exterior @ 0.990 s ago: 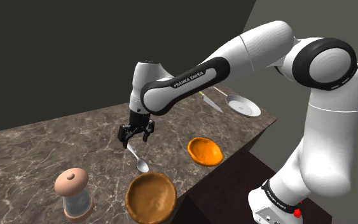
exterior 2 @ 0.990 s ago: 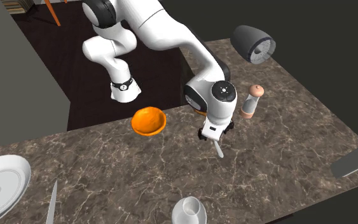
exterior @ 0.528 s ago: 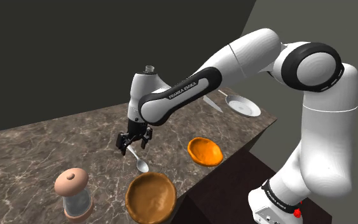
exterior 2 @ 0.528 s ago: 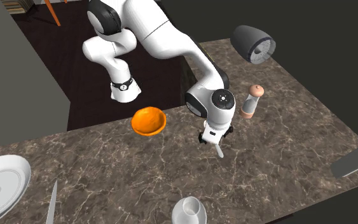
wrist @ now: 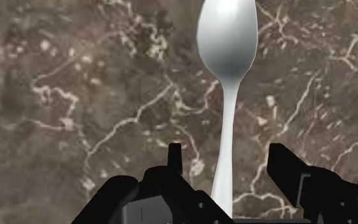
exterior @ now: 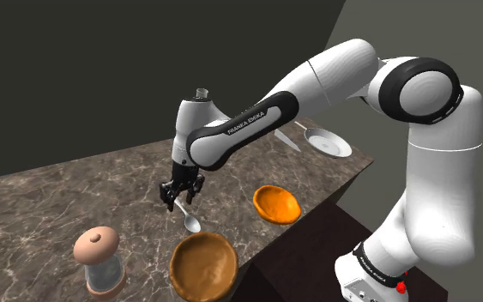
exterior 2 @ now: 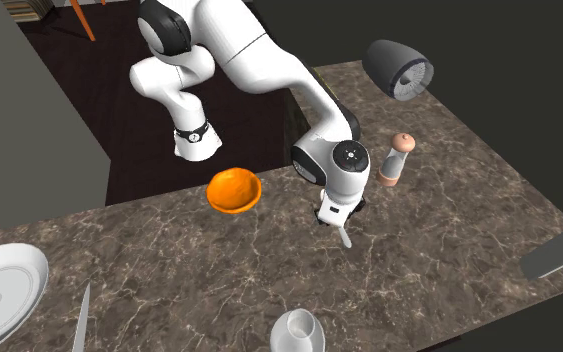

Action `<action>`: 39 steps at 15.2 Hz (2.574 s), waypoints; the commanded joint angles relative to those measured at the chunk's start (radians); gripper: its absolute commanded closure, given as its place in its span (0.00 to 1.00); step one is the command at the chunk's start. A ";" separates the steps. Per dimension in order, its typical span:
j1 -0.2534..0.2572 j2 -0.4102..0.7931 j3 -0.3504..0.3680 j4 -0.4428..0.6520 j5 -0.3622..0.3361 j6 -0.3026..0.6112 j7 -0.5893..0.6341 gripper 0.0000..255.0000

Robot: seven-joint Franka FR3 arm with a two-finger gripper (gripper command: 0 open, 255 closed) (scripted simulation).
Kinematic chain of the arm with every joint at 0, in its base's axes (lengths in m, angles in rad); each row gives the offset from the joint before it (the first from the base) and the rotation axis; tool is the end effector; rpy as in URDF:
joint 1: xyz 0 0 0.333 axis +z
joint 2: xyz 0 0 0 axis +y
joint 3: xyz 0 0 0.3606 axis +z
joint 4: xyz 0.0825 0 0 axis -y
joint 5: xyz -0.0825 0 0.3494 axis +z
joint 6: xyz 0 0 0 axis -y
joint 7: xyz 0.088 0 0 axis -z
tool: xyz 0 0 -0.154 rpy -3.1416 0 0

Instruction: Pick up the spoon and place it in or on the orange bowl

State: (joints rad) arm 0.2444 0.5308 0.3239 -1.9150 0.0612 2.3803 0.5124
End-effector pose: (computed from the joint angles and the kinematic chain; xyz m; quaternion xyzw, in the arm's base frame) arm 0.5283 0.3269 0.2434 -0.9945 0.0139 0.0702 0.0766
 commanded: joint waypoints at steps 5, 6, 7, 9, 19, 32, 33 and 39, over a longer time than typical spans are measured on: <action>0.001 0.001 0.000 0.000 0.000 0.001 0.001 1.00; 0.001 0.002 0.000 0.003 -0.001 -0.001 0.001 1.00; 0.001 0.002 0.000 0.002 -0.001 0.000 0.000 1.00; 0.000 0.000 0.000 0.000 0.000 0.000 0.000 1.00; -0.015 -0.092 0.016 0.011 0.021 -0.101 0.003 1.00; -0.029 -0.191 0.030 0.059 0.045 -0.244 0.010 1.00; -0.029 -0.192 0.030 0.060 0.045 -0.245 0.010 1.00; -0.108 -0.400 0.025 -0.207 0.132 -0.195 -0.117 1.00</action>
State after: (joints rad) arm 0.1504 0.1665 0.3522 -2.0723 0.1766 2.1733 0.4229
